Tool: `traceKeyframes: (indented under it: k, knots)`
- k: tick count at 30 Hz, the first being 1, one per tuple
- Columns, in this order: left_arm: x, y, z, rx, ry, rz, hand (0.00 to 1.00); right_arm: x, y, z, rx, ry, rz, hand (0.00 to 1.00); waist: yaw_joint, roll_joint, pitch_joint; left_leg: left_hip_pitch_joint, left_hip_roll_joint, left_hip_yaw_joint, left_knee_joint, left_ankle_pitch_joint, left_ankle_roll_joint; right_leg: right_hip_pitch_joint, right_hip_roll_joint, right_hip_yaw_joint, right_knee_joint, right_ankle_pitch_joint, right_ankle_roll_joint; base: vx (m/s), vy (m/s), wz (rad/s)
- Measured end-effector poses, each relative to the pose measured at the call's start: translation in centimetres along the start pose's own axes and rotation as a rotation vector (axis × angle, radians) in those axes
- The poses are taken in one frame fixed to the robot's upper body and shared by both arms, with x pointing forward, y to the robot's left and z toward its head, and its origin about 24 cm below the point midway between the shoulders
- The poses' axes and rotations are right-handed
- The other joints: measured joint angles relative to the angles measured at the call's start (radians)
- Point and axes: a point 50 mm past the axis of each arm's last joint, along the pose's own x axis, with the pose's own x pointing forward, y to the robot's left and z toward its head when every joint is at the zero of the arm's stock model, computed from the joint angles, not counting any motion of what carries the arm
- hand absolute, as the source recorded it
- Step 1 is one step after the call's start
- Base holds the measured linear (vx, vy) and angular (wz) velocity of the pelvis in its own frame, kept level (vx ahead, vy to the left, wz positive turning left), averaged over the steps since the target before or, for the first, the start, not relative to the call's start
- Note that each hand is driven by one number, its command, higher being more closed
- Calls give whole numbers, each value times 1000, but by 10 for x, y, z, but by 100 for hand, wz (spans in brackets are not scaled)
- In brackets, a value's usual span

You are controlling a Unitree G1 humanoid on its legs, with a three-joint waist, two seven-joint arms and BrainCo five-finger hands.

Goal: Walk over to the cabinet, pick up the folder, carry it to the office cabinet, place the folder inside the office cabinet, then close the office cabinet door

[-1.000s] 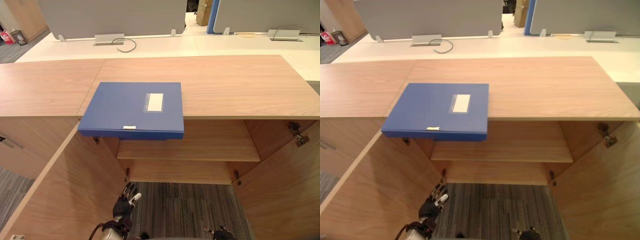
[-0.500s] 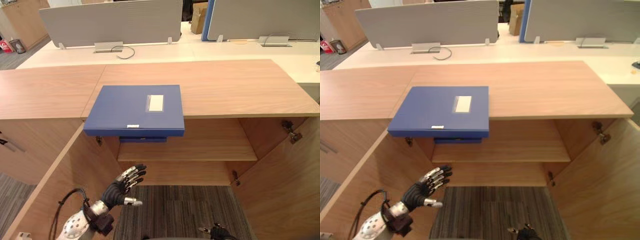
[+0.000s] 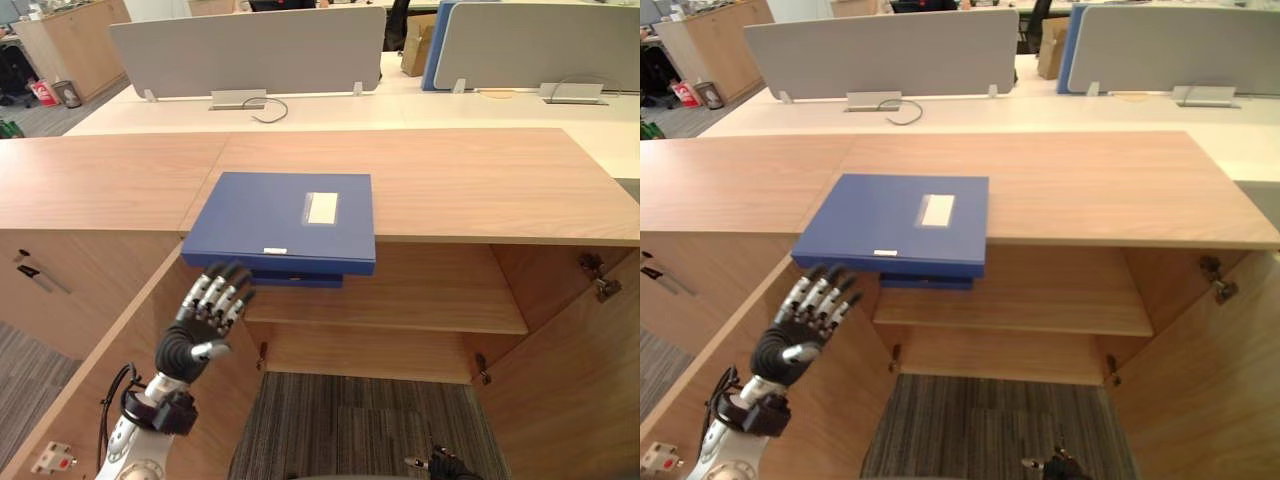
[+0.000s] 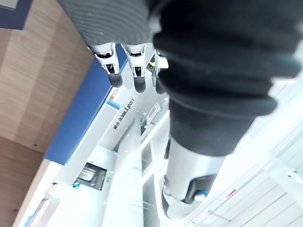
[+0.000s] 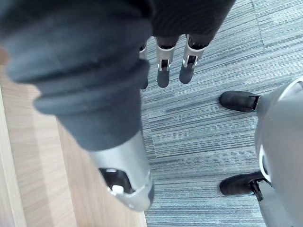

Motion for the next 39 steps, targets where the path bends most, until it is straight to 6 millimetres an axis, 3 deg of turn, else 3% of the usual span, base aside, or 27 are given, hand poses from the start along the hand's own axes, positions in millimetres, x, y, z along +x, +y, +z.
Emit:
traceKeyframes:
  k: [4,14,17,23,25,30,34,39]
  knots:
    - [11,-22,17,113,-97,-33,0,0,1,-6,0,38,3,0,1,-7,3,0,5,0,1,1,0,-5,2,11,10,0,0,-50,-9,-4]
    - [25,-43,34,810,-200,173,0,-3,1,-26,46,107,-27,0,3,-27,-14,-14,6,-4,19,0,0,-32,-11,31,47,-9,12,-47,3,-2]
    - [33,-50,36,1141,-267,232,0,-3,5,-27,-2,105,-25,0,1,-31,-18,-16,6,-6,24,0,0,-32,-11,31,48,-9,12,-32,-1,2]
    - [44,-64,35,1532,-419,194,0,-3,5,-27,-27,93,-46,0,-10,-31,-32,-15,12,-2,31,-1,-1,-34,-7,44,46,-8,12,-20,-5,-6]
    - [48,-63,34,1631,-451,176,0,-4,4,-27,-28,90,-52,0,-14,-31,-35,-15,13,0,36,-3,-4,-35,-4,52,46,-8,11,-29,-6,-12]
    - [53,-39,19,1895,-361,107,0,-4,0,-26,-31,85,-75,0,-18,-29,-40,-16,23,17,35,-5,-8,-49,8,74,42,-5,6,-36,-6,-13]
    - [54,-18,15,2026,-262,52,0,-5,-3,-28,-34,81,-83,0,-19,-28,-41,-16,25,17,28,-2,-10,-48,15,74,29,-1,1,0,0,0]
    - [57,-6,14,2109,-215,31,0,-4,-4,-23,-40,63,-85,0,-23,-28,-41,-12,25,16,11,3,-10,-44,20,74,9,4,-6,0,0,0]
